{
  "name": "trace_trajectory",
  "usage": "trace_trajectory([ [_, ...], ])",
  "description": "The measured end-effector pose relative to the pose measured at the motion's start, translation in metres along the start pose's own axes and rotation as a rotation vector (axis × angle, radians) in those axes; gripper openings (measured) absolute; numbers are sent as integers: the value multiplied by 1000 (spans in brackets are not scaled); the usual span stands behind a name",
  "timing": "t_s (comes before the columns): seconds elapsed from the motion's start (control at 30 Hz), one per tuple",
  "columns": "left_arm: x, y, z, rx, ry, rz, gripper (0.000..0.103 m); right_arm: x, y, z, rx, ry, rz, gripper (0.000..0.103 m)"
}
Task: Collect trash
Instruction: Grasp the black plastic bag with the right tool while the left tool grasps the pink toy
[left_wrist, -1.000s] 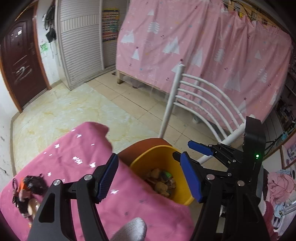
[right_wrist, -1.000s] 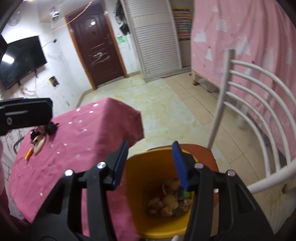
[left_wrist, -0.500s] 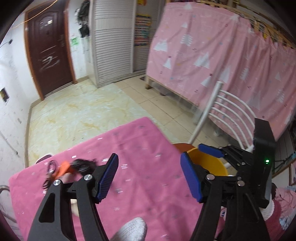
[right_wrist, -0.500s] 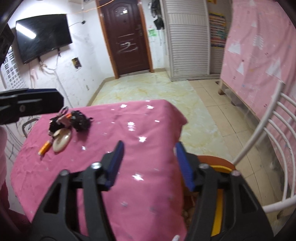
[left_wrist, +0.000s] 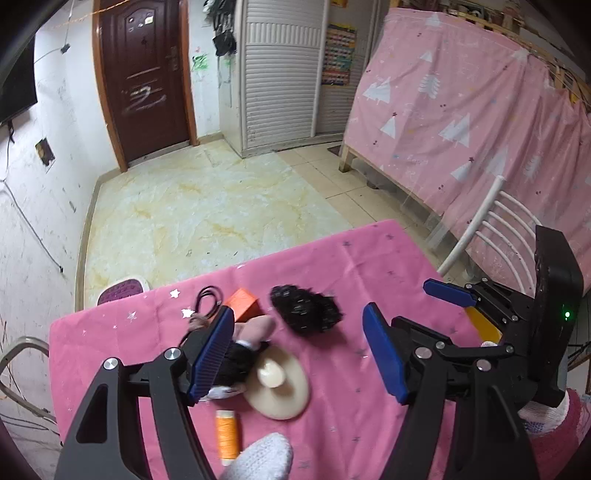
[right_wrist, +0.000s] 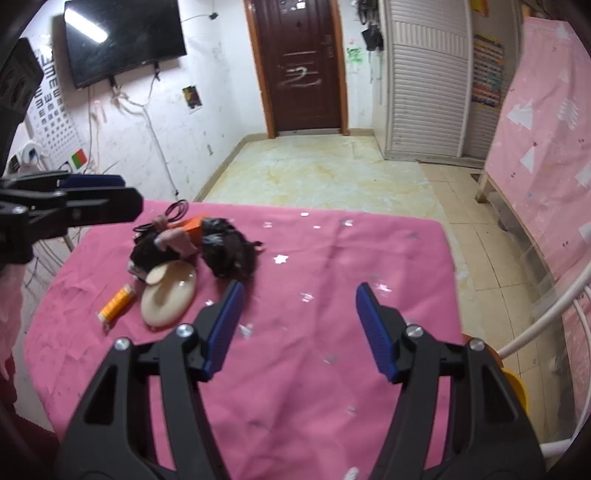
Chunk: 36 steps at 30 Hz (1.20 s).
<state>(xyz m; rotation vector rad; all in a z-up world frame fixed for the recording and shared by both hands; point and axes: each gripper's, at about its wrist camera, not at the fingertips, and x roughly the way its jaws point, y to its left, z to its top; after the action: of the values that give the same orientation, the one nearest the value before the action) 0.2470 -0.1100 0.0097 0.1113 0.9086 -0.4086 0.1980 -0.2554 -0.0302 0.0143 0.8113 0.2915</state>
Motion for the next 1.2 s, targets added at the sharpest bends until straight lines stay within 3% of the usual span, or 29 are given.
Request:
trace_trajectory([
  [0.33, 27, 35, -9, -21, 50, -3, 64, 28, 34, 13, -64, 36, 50, 61],
  [0.43, 36, 40, -12, -14, 67, -20, 64, 37, 39, 15, -79, 43, 60, 70],
  [0.63, 54, 44, -19, 16, 104, -46, 63, 56, 51, 21, -130, 74, 67, 70],
  [0.8, 66, 49, -28, 26, 131, -66, 48, 72, 59, 26, -176, 99, 44, 70],
  [0.87, 68, 52, -29, 24, 130, -56, 36, 77, 62, 26, -187, 103, 37, 70],
  [0.93, 70, 57, -28, 14, 128, -44, 26, 81, 62, 25, -192, 110, 30, 62],
  [1.0, 71, 61, -30, 21, 123, -51, 25, 86, 62, 26, -192, 119, 28, 57],
  [1.2, 71, 51, -33, 101, 102, -3, 23, 92, 57, 26, -180, 129, 10, 28],
])
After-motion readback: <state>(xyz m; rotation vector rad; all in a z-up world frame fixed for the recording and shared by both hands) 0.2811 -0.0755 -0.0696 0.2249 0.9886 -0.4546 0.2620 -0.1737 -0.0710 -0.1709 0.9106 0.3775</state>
